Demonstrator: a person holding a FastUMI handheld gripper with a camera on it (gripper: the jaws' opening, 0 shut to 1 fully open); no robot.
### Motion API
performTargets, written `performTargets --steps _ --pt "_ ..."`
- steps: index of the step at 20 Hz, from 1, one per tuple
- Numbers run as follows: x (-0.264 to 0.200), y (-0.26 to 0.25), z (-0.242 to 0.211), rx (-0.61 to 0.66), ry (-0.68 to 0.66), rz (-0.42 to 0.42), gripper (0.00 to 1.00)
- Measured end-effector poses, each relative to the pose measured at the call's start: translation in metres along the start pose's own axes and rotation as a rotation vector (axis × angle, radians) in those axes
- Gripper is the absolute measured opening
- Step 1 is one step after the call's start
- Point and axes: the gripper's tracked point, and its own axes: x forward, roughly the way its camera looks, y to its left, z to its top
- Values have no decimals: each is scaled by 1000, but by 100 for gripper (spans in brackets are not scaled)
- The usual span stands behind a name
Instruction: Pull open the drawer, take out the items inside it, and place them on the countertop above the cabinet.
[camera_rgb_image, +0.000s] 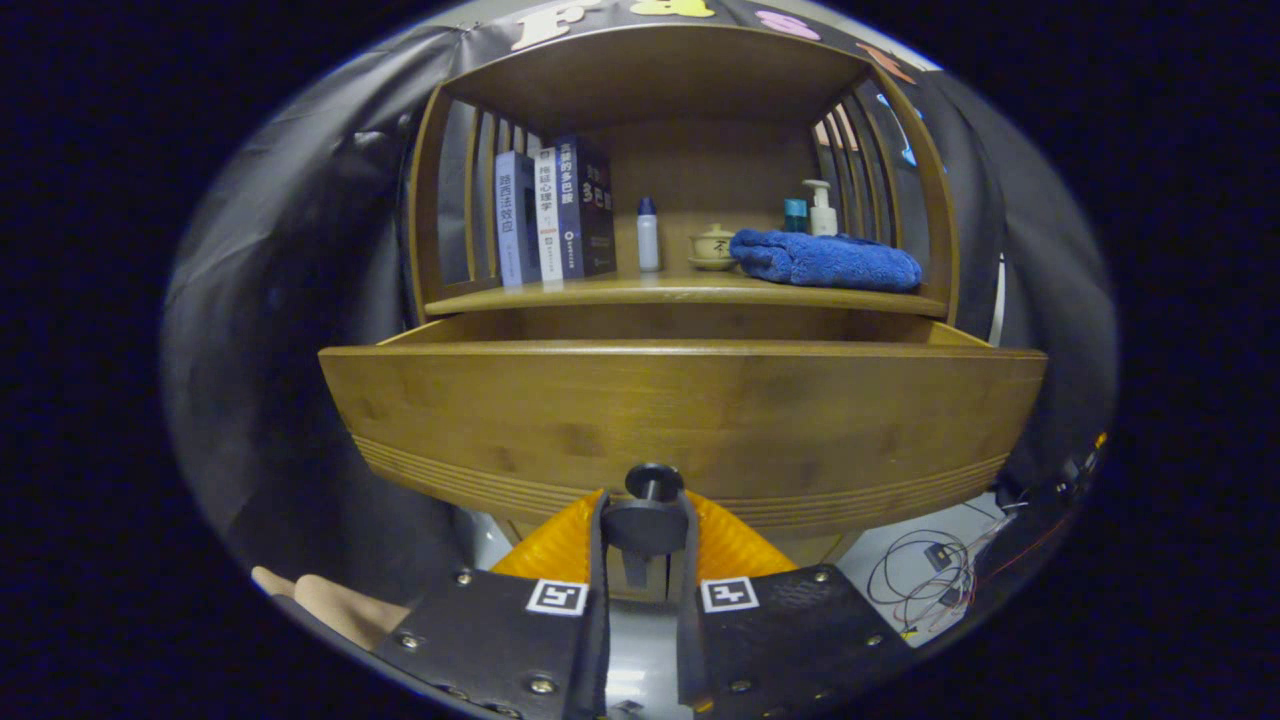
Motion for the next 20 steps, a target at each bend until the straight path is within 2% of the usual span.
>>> performTargets --steps 6,14,17,19,20 --pt "-29 3 -23 6 86 43 27" --pt "-29 4 -26 15 101 45 27" --pt "-39 6 -23 21 109 63 41" --pt "-53 3 -12 9 78 74 47" --pt "-61 3 -5 14 57 82 47"
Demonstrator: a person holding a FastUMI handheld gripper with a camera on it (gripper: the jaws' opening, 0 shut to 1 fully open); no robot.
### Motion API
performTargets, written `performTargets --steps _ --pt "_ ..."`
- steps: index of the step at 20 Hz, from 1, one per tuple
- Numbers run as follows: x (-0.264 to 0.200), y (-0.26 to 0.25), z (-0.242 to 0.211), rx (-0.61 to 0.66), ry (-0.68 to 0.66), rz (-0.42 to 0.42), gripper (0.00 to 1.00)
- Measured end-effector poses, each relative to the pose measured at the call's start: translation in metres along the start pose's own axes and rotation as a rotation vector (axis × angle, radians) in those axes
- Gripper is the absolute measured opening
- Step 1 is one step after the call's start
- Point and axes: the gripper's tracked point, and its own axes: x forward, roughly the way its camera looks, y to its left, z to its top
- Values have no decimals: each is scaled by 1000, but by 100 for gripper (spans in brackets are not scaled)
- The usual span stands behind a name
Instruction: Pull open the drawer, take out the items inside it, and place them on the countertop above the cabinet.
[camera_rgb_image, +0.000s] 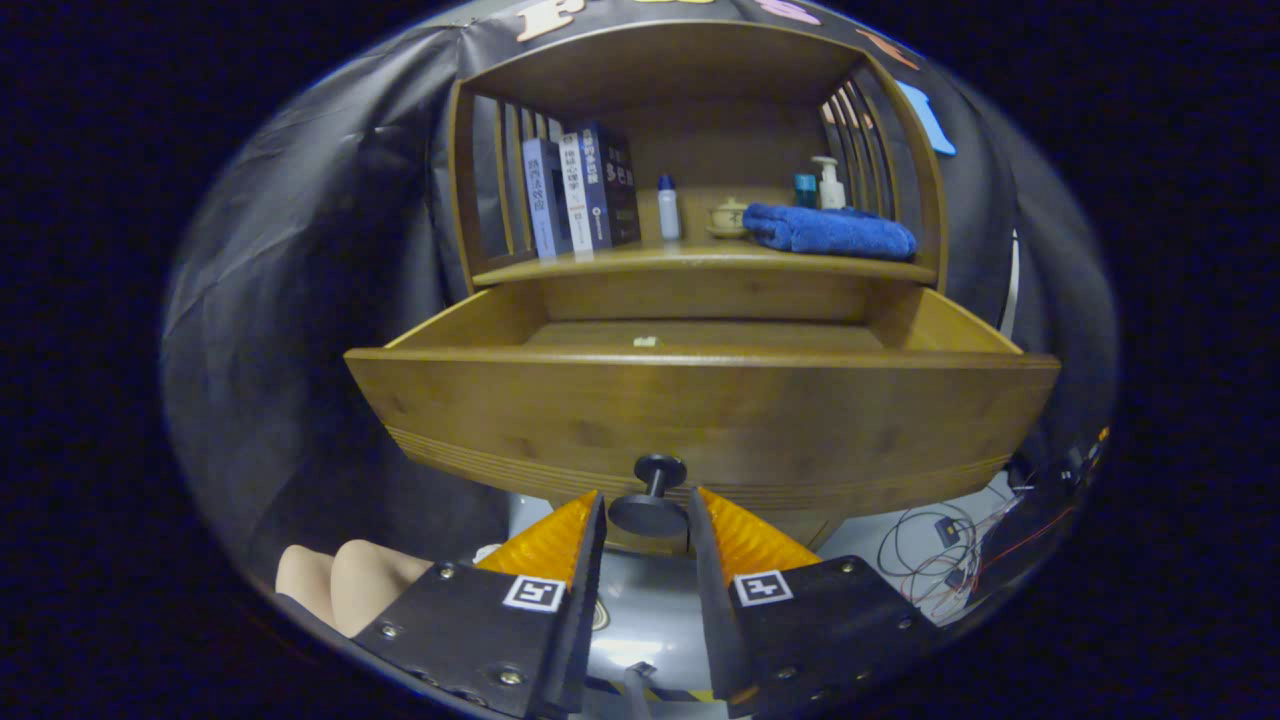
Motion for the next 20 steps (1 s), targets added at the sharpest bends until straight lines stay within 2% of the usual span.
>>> performTargets --steps 5,10,12,15,17,20 --pt "-31 7 50 50 -111 46 47" --pt "-20 14 109 7 -174 63 47" --pt "-1 21 123 -17 -146 79 47" --pt "44 27 124 -70 -32 93 47" --pt "76 25 114 -107 73 78 47" --pt "116 16 103 -94 204 49 47"
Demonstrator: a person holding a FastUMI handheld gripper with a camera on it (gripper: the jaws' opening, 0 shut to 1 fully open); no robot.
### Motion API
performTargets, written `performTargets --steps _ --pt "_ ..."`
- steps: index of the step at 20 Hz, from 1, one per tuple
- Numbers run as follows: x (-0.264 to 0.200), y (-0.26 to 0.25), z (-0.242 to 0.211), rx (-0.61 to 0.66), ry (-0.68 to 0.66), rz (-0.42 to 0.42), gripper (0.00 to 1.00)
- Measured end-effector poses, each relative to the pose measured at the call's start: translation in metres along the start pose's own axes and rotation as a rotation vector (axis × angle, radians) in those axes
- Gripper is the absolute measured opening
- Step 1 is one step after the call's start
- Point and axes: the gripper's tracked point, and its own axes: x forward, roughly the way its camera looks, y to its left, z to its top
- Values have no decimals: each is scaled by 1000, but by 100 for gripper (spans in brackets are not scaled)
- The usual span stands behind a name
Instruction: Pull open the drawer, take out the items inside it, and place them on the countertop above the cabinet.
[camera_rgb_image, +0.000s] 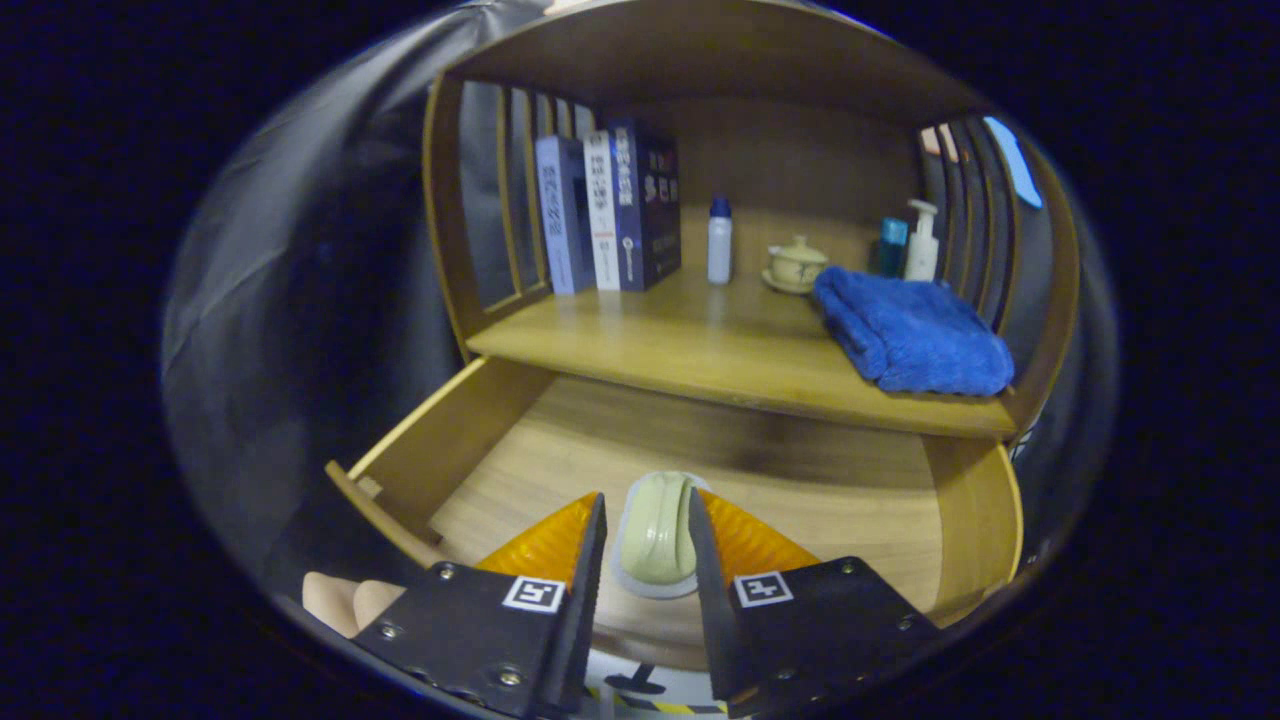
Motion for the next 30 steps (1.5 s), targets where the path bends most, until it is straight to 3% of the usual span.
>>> performTargets --steps 3,7,10,19,23,27,30 --pt "32 -13 -13 -16 92 -35 47" --pt "51 -13 -35 4 175 -24 48" --pt "59 -12 -32 30 185 -12 18" --pt "17 0 -6 -2 76 78 17" --pt "-12 12 31 34 -11 134 17" --pt "-18 -4 81 45 -114 89 17" --pt "0 -29 114 47 -175 -8 17"
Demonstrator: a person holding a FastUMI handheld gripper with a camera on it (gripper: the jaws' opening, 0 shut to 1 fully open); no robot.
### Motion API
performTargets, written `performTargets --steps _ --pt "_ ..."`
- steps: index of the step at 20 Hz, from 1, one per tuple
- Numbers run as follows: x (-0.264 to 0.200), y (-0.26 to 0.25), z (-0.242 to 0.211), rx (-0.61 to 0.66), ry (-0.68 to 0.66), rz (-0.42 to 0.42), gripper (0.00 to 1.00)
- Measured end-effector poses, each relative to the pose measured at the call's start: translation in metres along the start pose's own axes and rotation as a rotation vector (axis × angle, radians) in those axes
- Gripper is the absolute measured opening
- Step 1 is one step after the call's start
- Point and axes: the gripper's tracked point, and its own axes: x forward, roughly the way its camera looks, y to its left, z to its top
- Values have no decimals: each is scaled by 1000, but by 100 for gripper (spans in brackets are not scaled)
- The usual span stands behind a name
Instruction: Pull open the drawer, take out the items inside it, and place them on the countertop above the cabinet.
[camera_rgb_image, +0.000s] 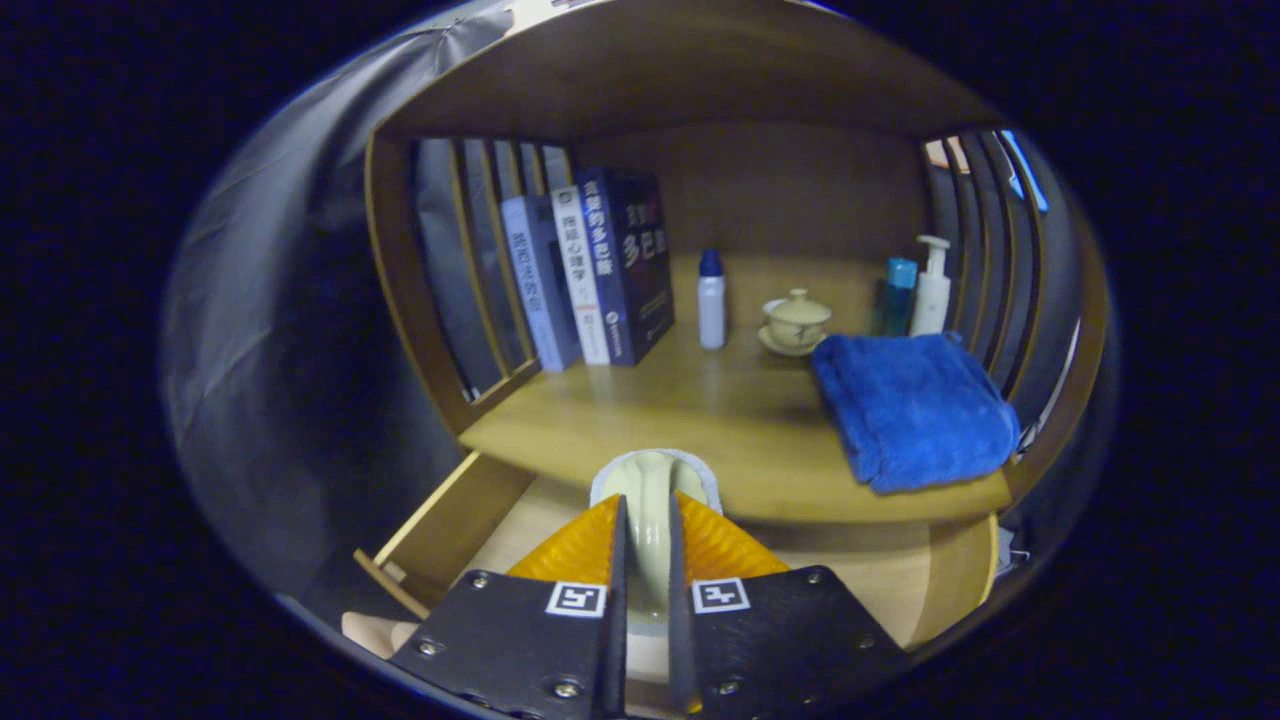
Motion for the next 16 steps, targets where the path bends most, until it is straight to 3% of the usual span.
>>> performTargets --steps 3,8,16 --pt "34 -24 17 13 -10 -87 17" --pt "75 -37 26 52 -30 -156 17" --pt "111 -42 41 139 -65 -186 18"
